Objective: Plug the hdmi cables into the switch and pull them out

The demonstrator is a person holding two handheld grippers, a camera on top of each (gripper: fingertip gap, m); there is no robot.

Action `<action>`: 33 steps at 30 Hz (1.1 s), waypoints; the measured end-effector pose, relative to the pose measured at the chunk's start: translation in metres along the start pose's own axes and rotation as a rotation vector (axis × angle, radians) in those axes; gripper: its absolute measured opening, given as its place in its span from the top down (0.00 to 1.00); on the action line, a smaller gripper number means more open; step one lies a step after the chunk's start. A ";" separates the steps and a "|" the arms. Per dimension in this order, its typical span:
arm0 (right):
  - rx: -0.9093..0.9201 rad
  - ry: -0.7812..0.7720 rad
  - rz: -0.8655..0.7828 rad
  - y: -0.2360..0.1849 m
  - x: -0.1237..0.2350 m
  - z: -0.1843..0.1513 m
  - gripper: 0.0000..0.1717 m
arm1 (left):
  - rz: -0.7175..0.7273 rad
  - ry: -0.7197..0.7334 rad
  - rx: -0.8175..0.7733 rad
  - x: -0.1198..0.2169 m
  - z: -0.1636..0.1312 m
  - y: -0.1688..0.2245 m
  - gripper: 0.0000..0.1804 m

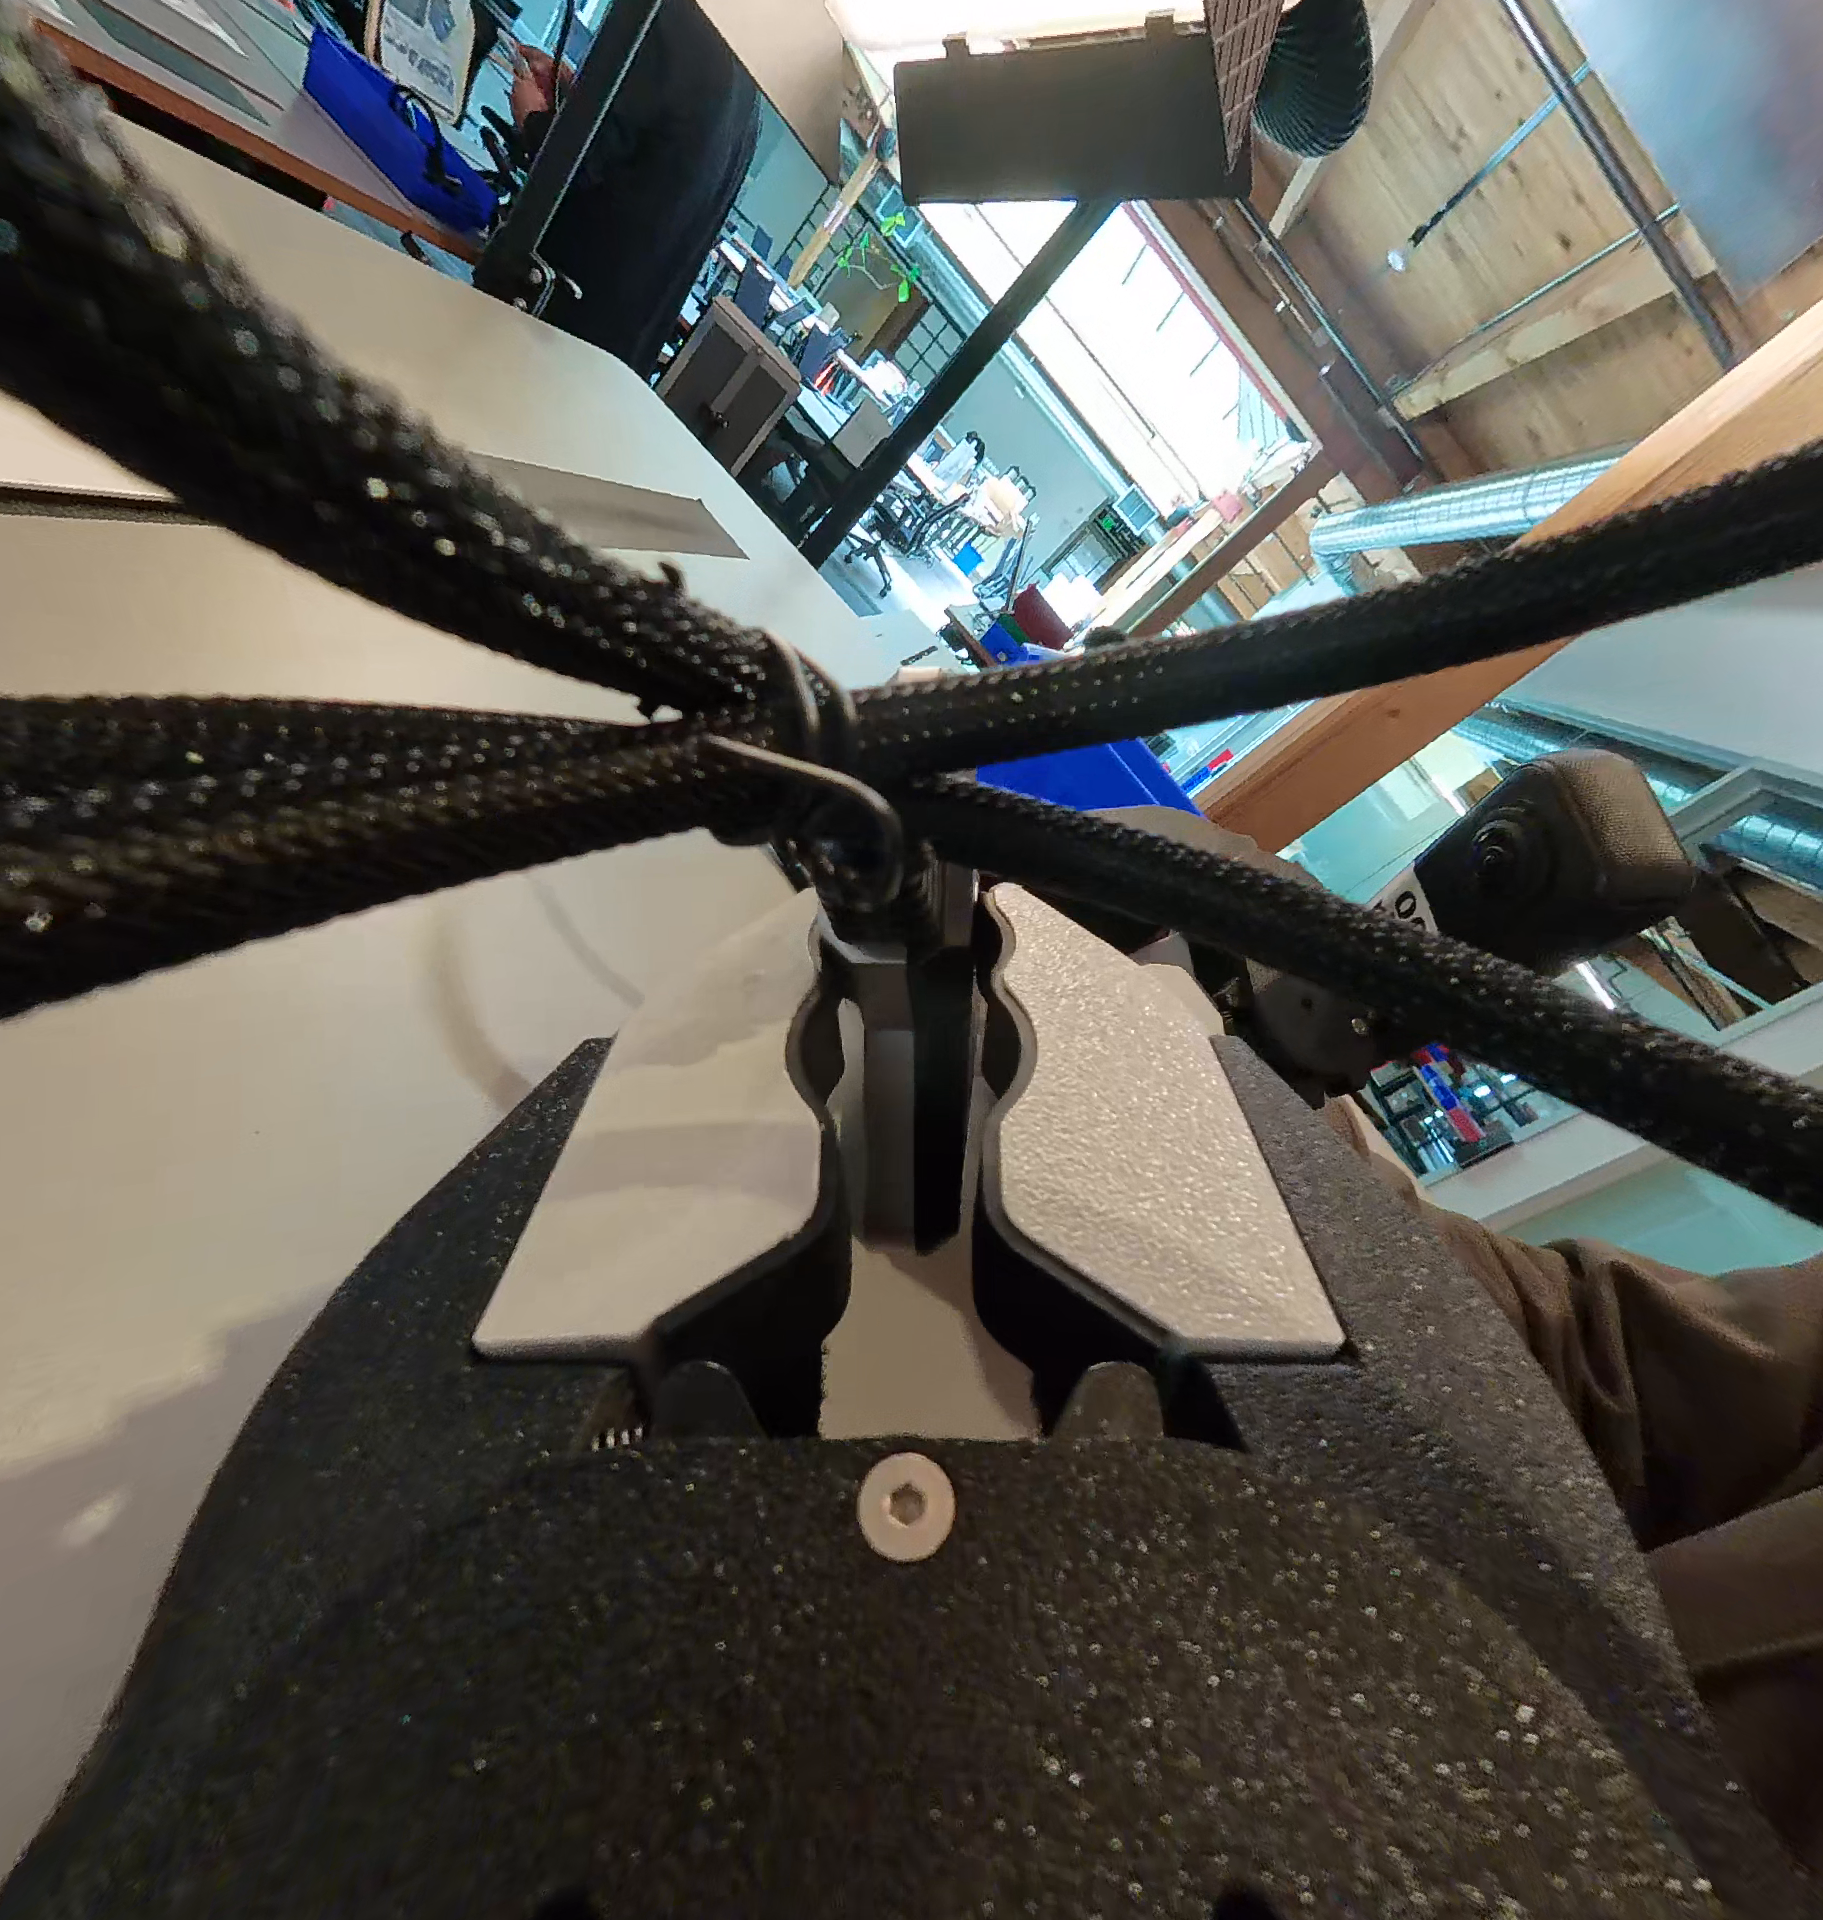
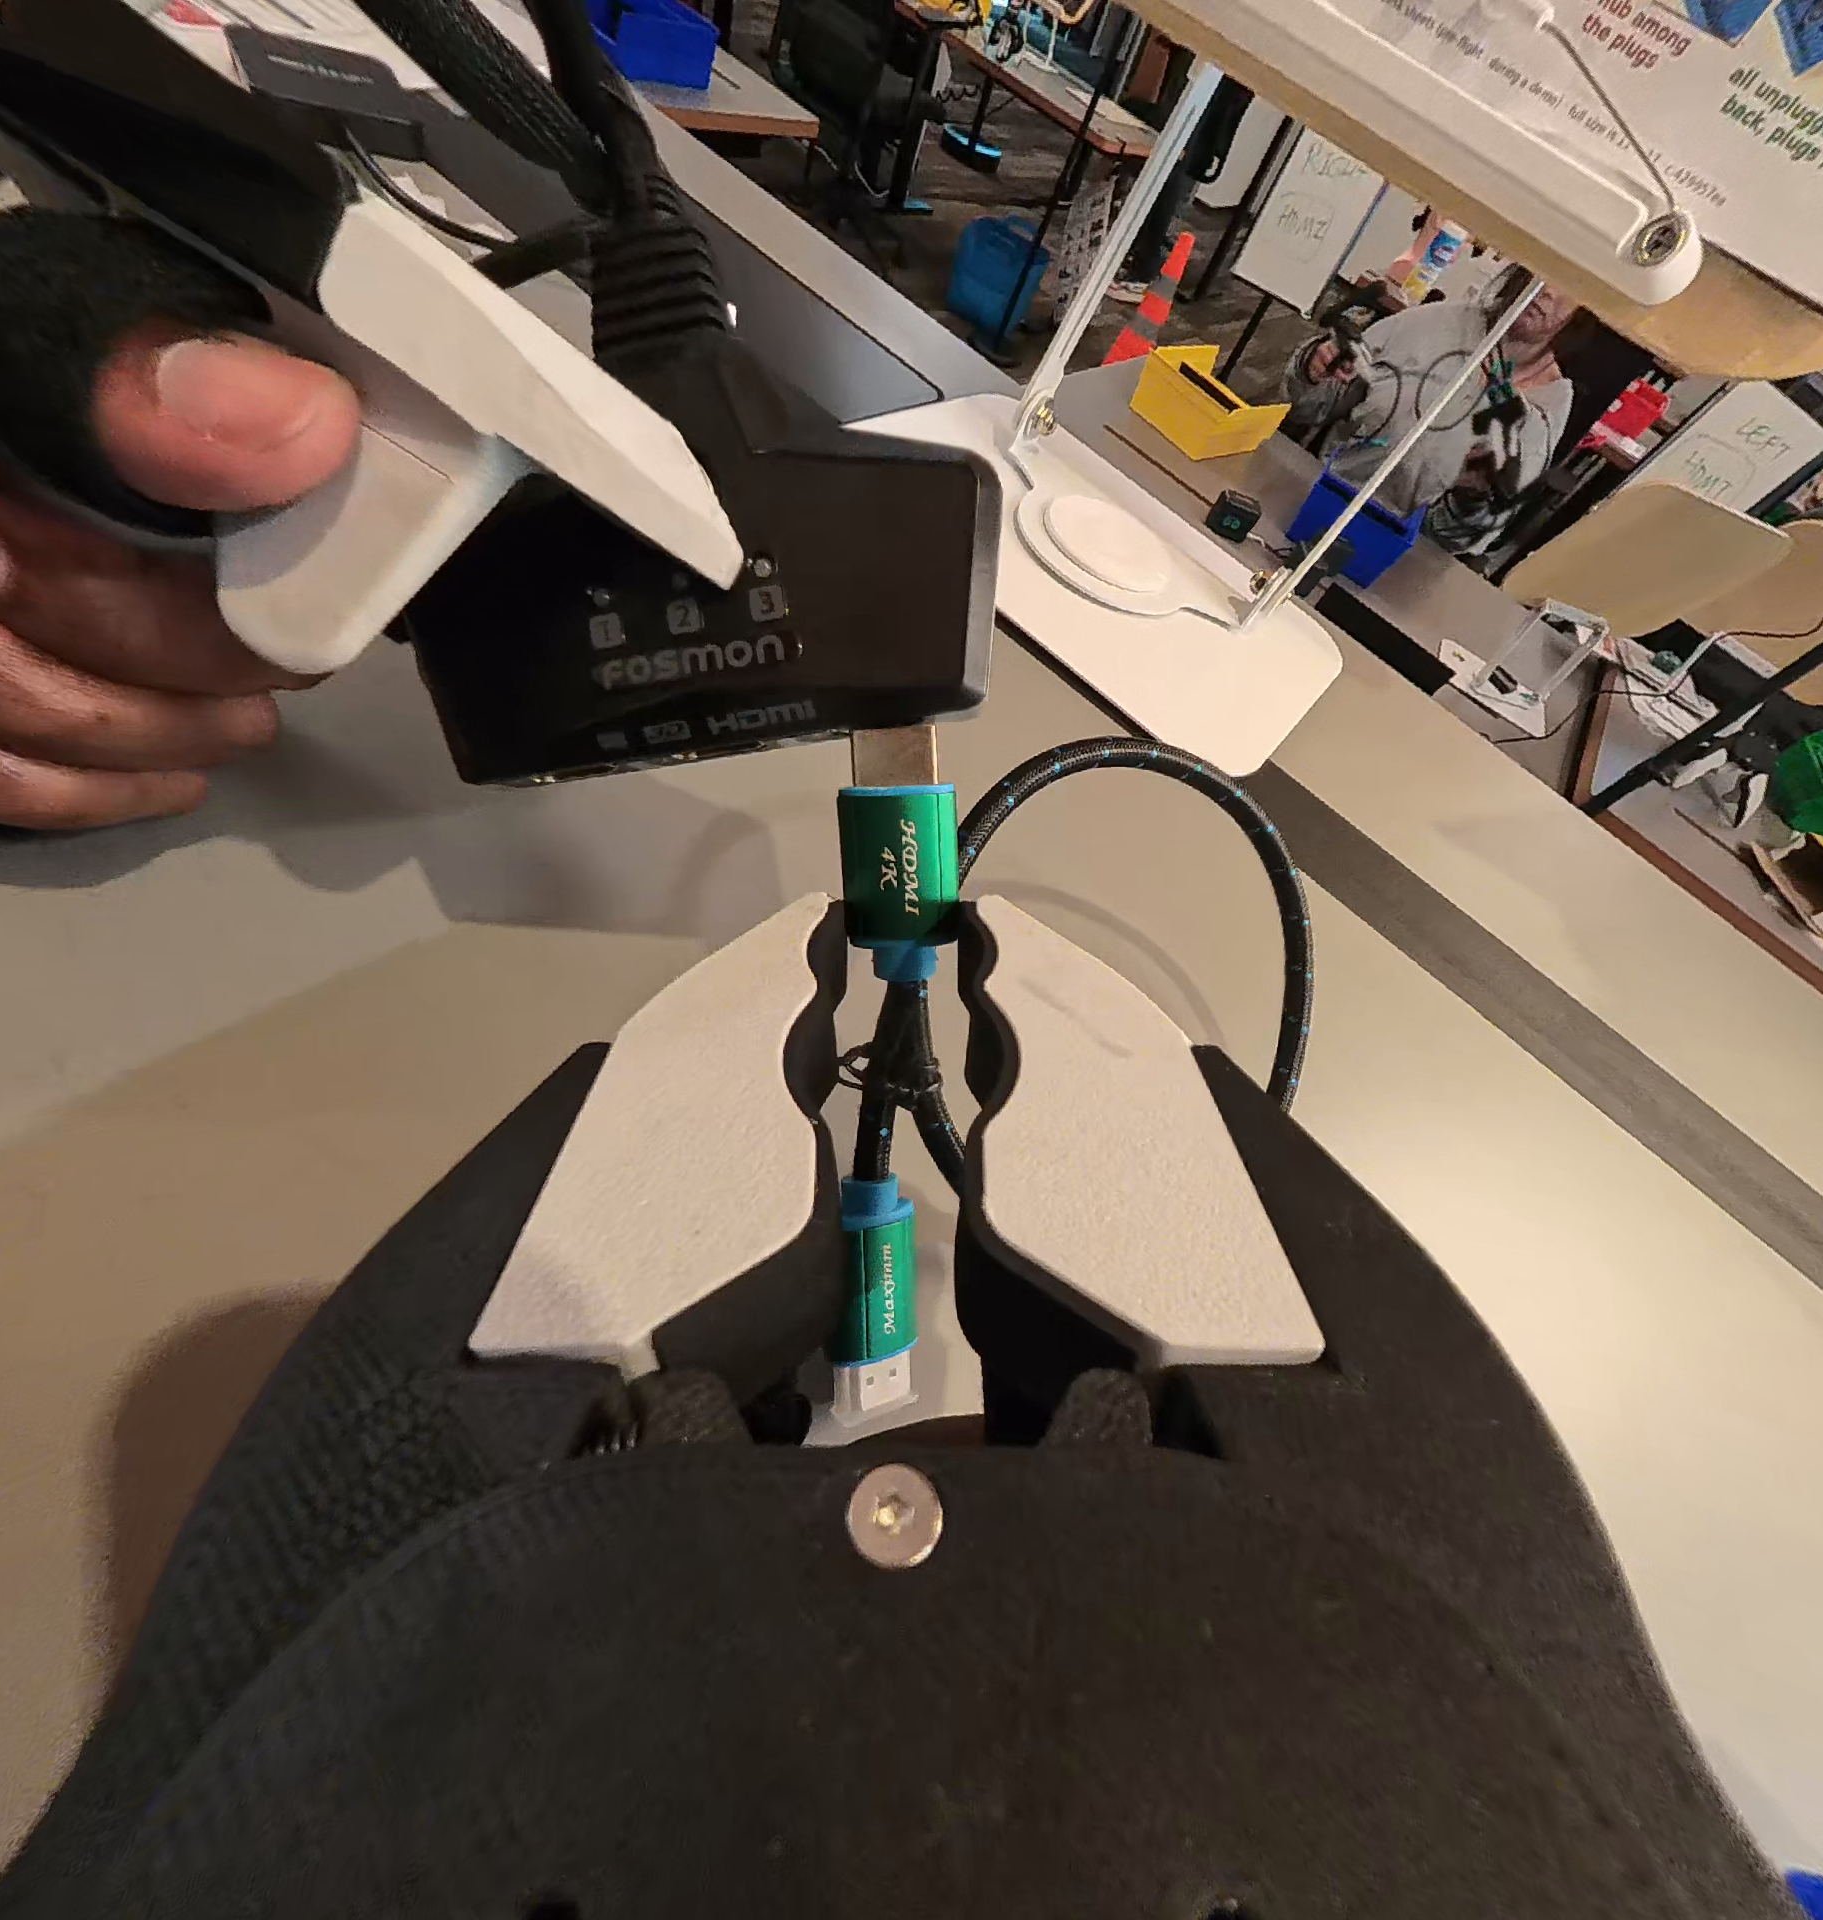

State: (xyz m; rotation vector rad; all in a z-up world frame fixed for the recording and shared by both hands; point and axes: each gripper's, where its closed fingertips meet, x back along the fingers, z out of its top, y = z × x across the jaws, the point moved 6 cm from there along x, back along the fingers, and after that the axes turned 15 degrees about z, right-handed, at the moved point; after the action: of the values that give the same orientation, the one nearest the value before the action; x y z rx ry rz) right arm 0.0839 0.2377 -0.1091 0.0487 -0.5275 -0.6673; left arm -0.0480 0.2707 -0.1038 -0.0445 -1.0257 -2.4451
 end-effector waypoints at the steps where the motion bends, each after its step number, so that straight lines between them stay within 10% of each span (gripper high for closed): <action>1: 0.007 -0.007 -0.002 0.000 0.000 0.000 0.88 | 0.003 -0.005 -0.009 0.000 0.000 0.000 0.87; 33: 0.042 -0.065 0.020 -0.003 -0.002 -0.006 0.89 | 0.029 -0.081 -0.063 0.001 -0.005 -0.001 0.88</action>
State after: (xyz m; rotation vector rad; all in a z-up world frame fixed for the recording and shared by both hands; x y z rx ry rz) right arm 0.0832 0.2358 -0.1156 0.0616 -0.6036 -0.6402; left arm -0.0484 0.2676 -0.1083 -0.1792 -0.9747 -2.4665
